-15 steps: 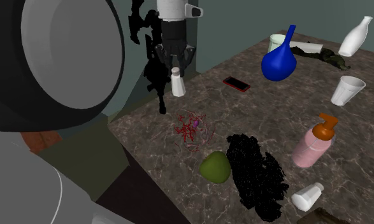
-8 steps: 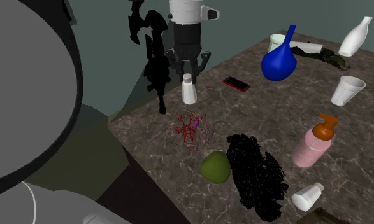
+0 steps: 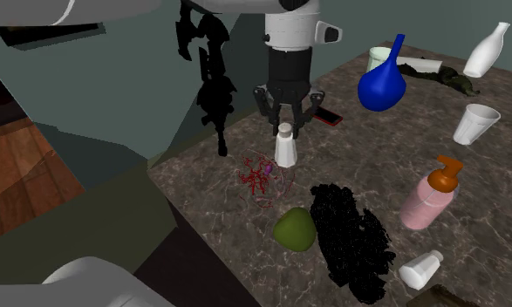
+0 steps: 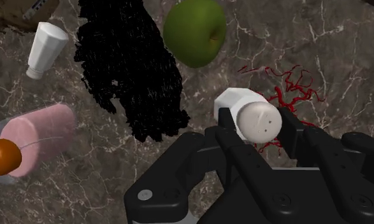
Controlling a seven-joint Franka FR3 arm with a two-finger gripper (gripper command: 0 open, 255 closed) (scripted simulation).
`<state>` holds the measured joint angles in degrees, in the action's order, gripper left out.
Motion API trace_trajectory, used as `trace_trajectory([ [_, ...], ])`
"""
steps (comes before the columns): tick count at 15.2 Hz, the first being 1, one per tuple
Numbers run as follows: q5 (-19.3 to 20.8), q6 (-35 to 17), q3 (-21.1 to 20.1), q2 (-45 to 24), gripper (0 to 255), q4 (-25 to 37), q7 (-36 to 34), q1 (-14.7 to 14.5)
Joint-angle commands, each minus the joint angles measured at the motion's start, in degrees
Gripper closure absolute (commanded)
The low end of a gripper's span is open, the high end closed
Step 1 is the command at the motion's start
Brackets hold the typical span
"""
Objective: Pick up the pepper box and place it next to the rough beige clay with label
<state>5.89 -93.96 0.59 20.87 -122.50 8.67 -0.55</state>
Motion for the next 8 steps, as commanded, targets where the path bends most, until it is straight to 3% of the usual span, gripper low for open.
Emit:
trace_trajectory([
  [1,1.11,0.00,1.91,1.58,255,-1.28,2.82,1.16],
  [8,5.40,-0.49,8.47,6.00,255,-4.92,11.84,5.13],
])
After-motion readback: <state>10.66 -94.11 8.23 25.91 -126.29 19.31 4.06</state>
